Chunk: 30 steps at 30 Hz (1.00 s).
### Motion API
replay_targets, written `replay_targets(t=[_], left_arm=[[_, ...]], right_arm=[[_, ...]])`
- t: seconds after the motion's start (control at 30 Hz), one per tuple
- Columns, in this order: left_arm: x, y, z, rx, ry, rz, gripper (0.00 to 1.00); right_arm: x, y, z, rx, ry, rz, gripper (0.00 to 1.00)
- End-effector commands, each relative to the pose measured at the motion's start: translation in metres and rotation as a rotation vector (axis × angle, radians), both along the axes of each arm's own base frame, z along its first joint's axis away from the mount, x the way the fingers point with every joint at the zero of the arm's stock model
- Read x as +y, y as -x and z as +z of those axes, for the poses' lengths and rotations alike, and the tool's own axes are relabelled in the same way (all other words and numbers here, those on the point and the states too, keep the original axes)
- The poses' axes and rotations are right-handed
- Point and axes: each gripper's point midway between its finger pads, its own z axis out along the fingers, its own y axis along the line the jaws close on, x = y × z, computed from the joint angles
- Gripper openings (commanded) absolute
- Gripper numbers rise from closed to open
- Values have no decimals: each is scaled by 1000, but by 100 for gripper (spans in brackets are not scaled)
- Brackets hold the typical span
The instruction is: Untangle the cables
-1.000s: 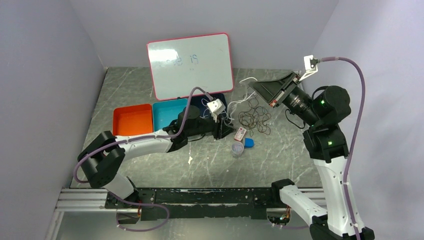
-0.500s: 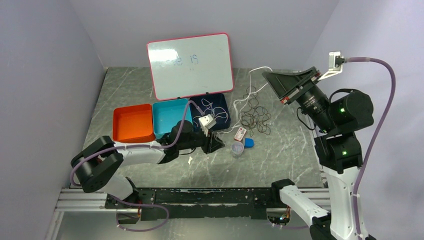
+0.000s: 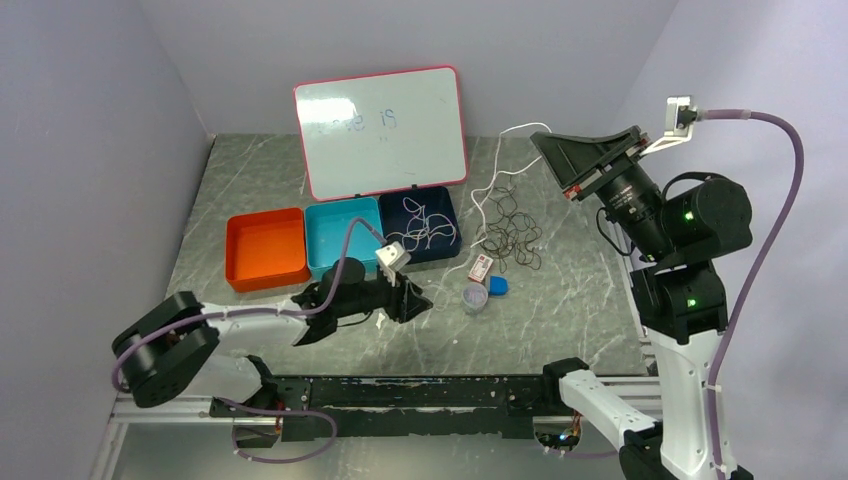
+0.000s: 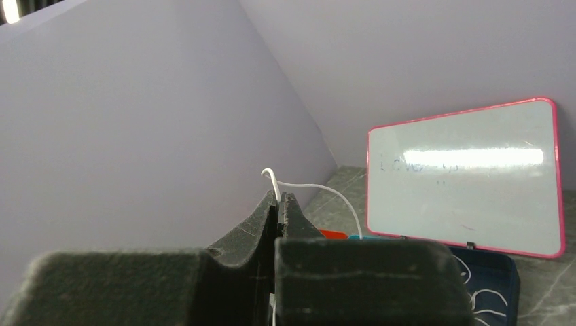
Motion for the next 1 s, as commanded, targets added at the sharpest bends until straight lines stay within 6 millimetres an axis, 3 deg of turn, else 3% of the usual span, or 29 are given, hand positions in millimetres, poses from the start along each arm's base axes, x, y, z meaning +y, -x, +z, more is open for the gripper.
replay_targets(t=[0.0, 0.2, 0.6, 0.8, 0.97], left_arm=[[14, -4, 18, -49, 32, 78, 57], [40, -5, 32, -70, 25, 170, 67], [91, -24, 50, -3, -69, 455, 70], [108, -27, 61, 17, -97, 540, 70], [113, -26, 64, 22, -100, 558, 69]], right_arm=[[-1, -4, -4, 0, 11, -15, 0], [5, -15, -15, 29, 16, 9, 0], [18, -47, -17, 22, 29, 44, 0], [36, -78, -25, 41, 12, 116, 0], [55, -111, -50, 91, -3, 171, 0]])
